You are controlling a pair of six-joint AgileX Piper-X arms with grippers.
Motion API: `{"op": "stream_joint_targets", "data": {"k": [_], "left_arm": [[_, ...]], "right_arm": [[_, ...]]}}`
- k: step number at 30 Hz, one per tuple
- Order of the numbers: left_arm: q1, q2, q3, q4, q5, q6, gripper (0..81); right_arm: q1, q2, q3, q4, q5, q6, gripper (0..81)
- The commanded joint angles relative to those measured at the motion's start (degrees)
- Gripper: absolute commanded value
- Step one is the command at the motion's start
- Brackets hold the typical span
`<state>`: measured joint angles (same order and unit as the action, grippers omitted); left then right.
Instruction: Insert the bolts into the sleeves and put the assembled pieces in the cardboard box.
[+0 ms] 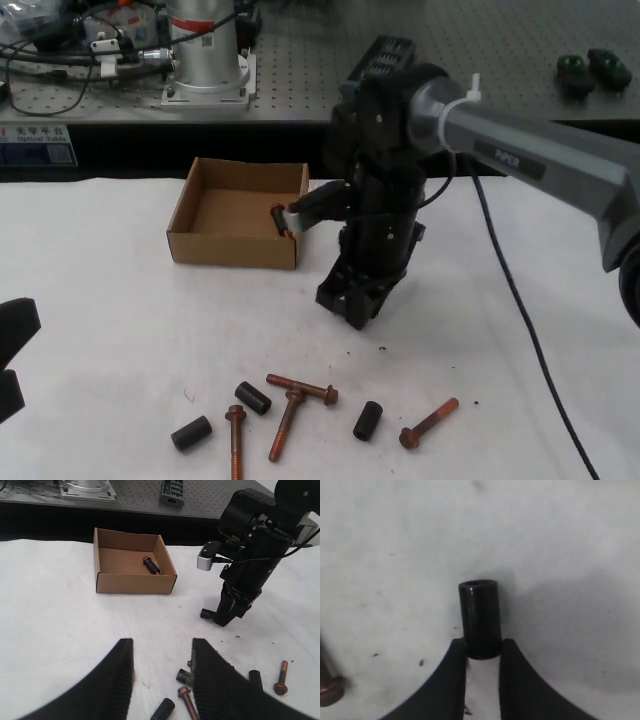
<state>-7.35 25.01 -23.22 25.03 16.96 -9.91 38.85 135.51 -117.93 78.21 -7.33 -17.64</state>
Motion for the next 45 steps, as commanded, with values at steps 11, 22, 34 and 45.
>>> {"op": "stream_joint_targets", "data": {"k": [11, 22, 34, 45], "left_arm": [[0.2, -0.4, -0.2, -0.3, 0.3, -0.5, 28.1], [0.2, -0.4, -0.2, -0.3, 0.3, -0.5, 28.1], [0.2, -0.4, -0.2, -0.3, 0.3, -0.5, 28.1], [0.2, -0.4, -0.2, -0.3, 0.3, -0.5, 28.1]], "right_arm": [[0.8, -1.4, -0.2, 3.9, -1.7, 0.3, 24.6], [2.4, -5.3, -0.2, 4.9, 0.3, -0.4, 27.4], [3.7, -3.5, -0.2, 0.3, -0.9, -11.7, 27.4], [2.7, -0.5, -0.2, -1.2, 1.7, -13.3, 27.4]]}}
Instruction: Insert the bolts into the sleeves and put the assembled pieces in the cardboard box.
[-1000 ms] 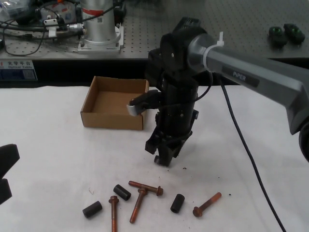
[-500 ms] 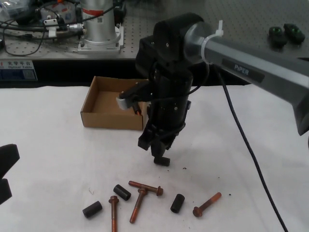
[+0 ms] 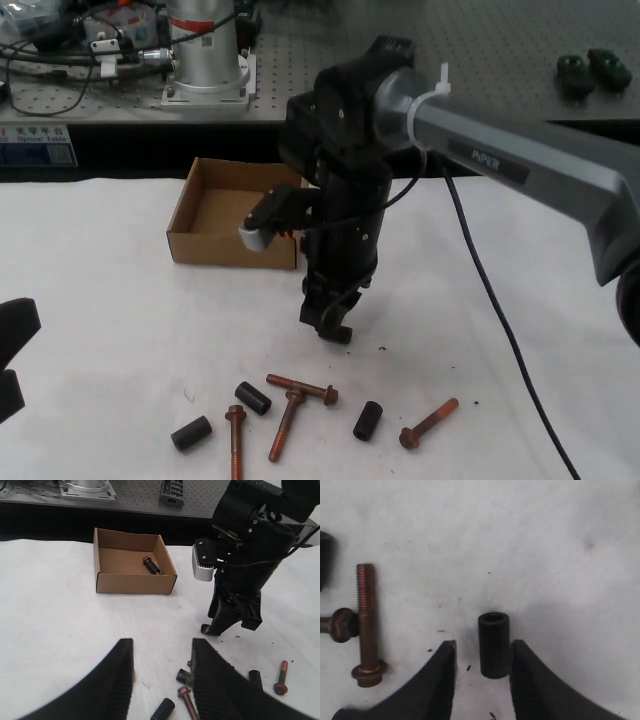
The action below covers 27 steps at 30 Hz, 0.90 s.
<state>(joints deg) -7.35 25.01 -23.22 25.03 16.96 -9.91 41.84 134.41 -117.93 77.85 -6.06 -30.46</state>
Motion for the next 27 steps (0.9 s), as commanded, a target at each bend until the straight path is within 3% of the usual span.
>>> {"op": "stream_joint_targets", "data": {"k": [1, 15, 17, 21, 22, 27], "left_arm": [[0.2, -0.4, -0.2, -0.3, 0.3, -0.5, 28.1], [0.2, -0.4, -0.2, -0.3, 0.3, 1.1, 28.1], [0.2, -0.4, -0.2, -0.3, 0.3, 1.1, 28.1], [0.2, -0.4, -0.2, -0.3, 0.3, 1.1, 28.1], [0.2, -0.4, -0.2, -0.3, 0.3, 1.1, 28.1], [0.2, -0.4, -0.2, -0.3, 0.3, 0.8, 28.1]], "right_arm": [[-0.3, 0.9, -0.2, -1.2, 0.6, -0.5, 27.4], [-0.3, 1.8, 6.2, -2.8, 2.0, -0.5, 27.4], [-0.3, 1.8, 7.7, -3.1, 4.1, -0.5, 23.8], [-0.3, 1.8, 9.0, -4.1, 5.3, 0.1, 2.0], [-0.3, 1.7, 9.0, -4.6, 5.3, 1.0, 5.0], [-0.3, -0.2, 9.0, -7.4, 2.9, 2.6, 4.9]]}}
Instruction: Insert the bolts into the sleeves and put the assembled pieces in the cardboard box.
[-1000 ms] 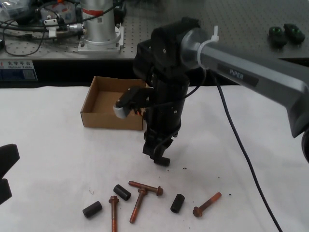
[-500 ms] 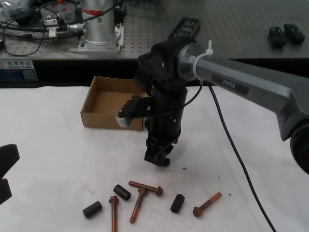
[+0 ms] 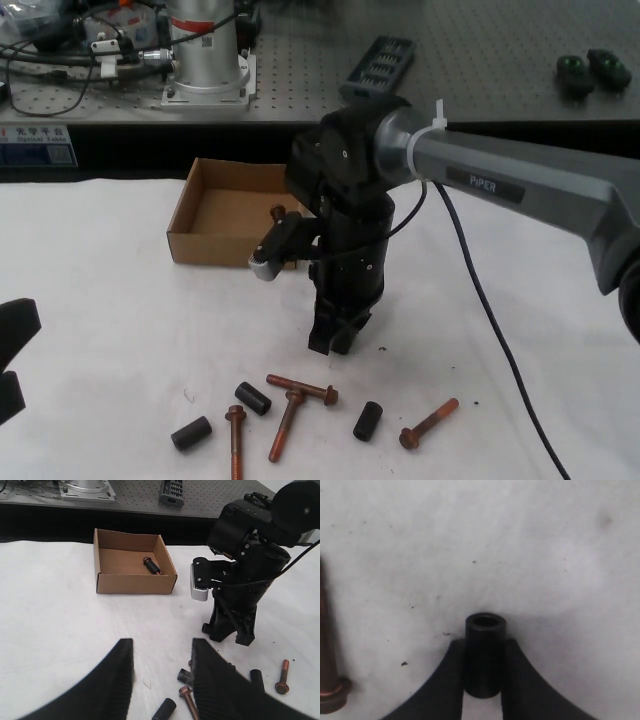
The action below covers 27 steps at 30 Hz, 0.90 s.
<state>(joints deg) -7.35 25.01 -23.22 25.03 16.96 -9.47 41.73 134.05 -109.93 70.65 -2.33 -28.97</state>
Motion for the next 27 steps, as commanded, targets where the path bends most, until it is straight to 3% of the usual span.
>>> {"op": "stream_joint_targets", "data": {"k": [1, 4, 10, 15, 18, 23, 27], "left_arm": [[0.2, -0.4, -0.2, -0.3, 0.3, 0.4, 28.1], [0.2, 0.0, -0.2, -0.3, 0.5, 0.4, 28.1], [0.2, 6.2, -0.2, -2.6, 6.6, -4.2, 28.1], [-0.7, 14.6, -0.2, -6.3, 5.7, -7.2, 28.1], [-4.1, 19.6, -0.9, -5.2, 2.3, -11.2, 28.1], [-13.7, 28.0, -5.0, -0.9, -4.9, -15.6, 28.1], [-20.5, 35.7, -10.9, 4.5, -13.4, -17.5, 28.1]], "right_arm": [[-0.2, -0.6, 1.0, -0.3, -0.8, 1.5, 4.9], [-0.6, -4.0, 1.0, -0.1, -2.0, 1.5, 4.9], [-2.5, -14.3, 2.2, -0.2, -12.2, 5.7, 5.0], [-2.7, -26.5, 7.7, -3.7, -13.3, 7.4, 5.4], [-2.7, -34.9, 14.7, -10.5, -15.4, 12.7, 5.4], [-2.9, -48.5, 29.4, -25.7, -16.3, 21.3, 5.4], [-2.9, -56.2, 40.2, -30.5, -16.3, 24.3, 5.4]]}}
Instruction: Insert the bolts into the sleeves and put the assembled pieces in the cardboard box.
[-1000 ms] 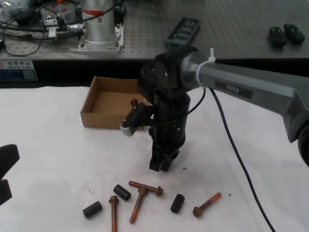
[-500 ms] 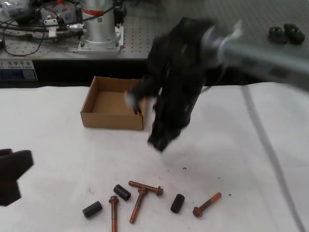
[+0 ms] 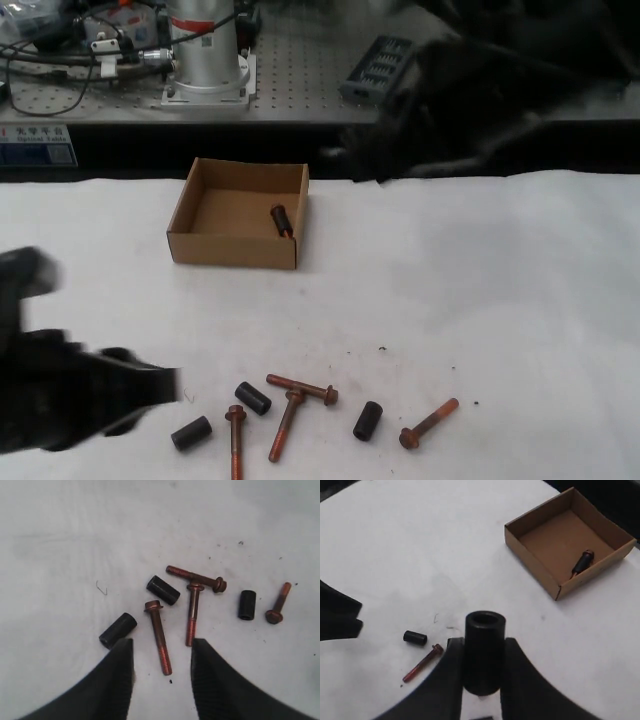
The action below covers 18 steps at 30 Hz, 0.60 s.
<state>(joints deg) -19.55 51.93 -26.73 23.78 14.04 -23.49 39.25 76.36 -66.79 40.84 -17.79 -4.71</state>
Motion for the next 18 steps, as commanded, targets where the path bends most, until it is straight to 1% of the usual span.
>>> {"op": "stream_joint_targets", "data": {"k": [1, 3, 8, 12, 18], "left_arm": [[-9.3, 10.3, -8.6, 6.8, -12.2, -3.6, 28.1], [-10.9, 14.2, -10.9, 8.9, -12.9, -3.8, 28.1], [-11.8, 21.8, -12.3, 9.7, -11.4, -9.6, 28.1], [-11.8, 26.1, -12.3, 9.7, -8.5, -14.6, 28.1], [-11.8, 29.0, -12.7, 9.4, -8.2, -17.9, 28.1]], "right_arm": [[-0.4, -0.1, -0.5, -1.3, -0.8, 0.2, 5.4], [-0.4, -2.6, 3.5, -2.5, -0.8, 1.6, 5.4], [-0.4, -7.0, 10.6, -5.5, -0.8, 5.1, 5.4], [-0.4, -8.9, 12.4, -5.7, 0.6, 5.2, 5.4], [-0.4, -9.0, 12.7, -6.9, 0.6, 5.2, 5.4]]}}
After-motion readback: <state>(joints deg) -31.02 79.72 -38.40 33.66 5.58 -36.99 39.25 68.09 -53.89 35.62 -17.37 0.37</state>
